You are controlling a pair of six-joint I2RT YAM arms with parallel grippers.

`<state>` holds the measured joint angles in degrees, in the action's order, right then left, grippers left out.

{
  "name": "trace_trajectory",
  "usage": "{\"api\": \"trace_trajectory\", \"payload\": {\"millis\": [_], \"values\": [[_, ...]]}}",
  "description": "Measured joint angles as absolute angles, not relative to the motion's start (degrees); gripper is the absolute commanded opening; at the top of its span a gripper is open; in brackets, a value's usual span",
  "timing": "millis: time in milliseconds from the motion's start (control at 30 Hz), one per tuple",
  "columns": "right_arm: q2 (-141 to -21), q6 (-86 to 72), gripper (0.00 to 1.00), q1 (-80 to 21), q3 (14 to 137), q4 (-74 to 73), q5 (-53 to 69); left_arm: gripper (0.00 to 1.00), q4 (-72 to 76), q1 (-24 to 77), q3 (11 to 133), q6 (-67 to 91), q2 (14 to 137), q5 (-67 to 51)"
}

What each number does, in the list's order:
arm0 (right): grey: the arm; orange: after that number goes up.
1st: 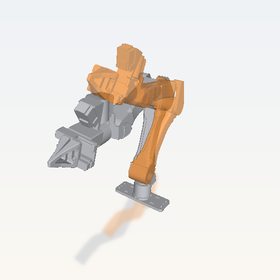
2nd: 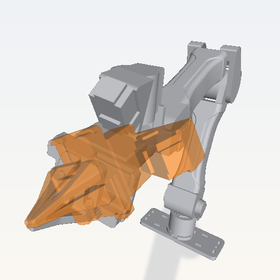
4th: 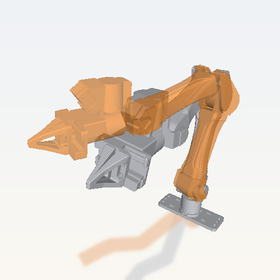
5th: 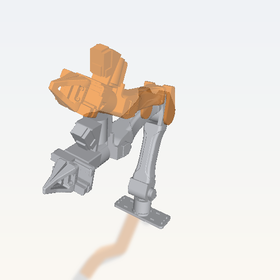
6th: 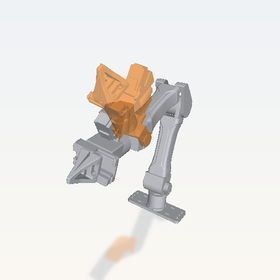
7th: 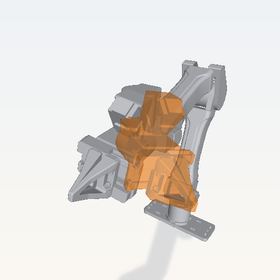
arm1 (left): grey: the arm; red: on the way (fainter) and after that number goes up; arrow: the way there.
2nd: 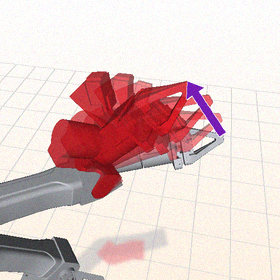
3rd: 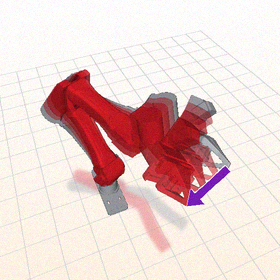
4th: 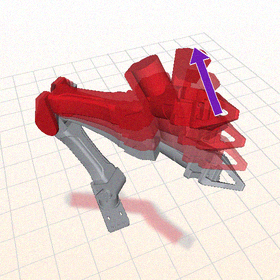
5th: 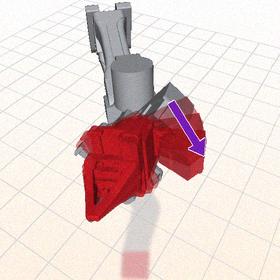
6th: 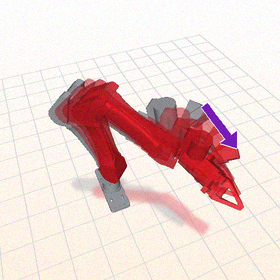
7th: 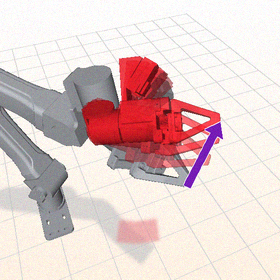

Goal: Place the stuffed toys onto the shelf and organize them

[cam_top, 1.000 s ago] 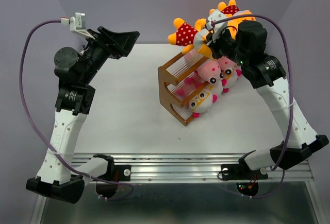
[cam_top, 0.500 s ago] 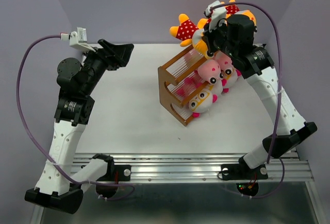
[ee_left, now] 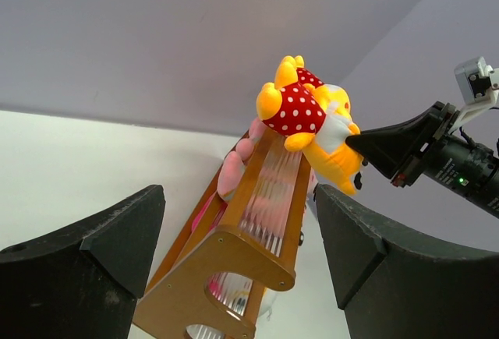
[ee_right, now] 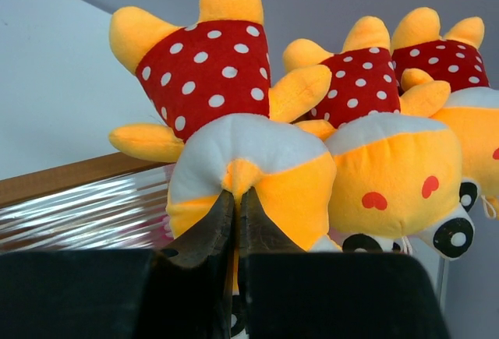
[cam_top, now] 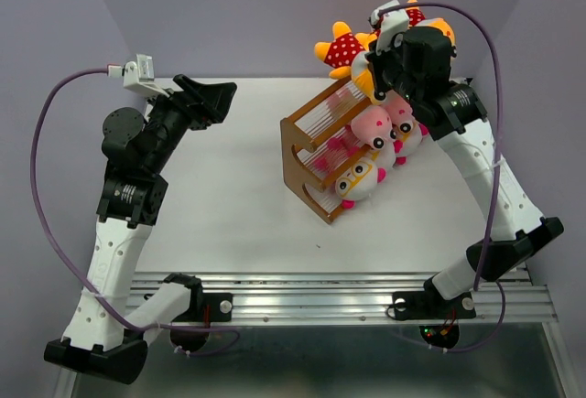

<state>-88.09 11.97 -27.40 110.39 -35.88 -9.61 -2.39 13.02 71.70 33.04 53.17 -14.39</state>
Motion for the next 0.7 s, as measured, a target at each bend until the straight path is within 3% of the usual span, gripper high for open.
{"api": "trace_trajectory", "payload": {"millis": [400, 700], "values": [[-86.7, 11.5, 0.08, -27.4, 107.2, -36.8, -11.0, 0.89, -1.7, 12.6, 70.8, 34.0, 53.2, -14.7], [-85.1, 11.6, 0.25, -27.4, 104.6, -37.1, -11.5, 0.89, -1.5, 12.6, 70.3, 34.5, 53.0, -14.8]]}}
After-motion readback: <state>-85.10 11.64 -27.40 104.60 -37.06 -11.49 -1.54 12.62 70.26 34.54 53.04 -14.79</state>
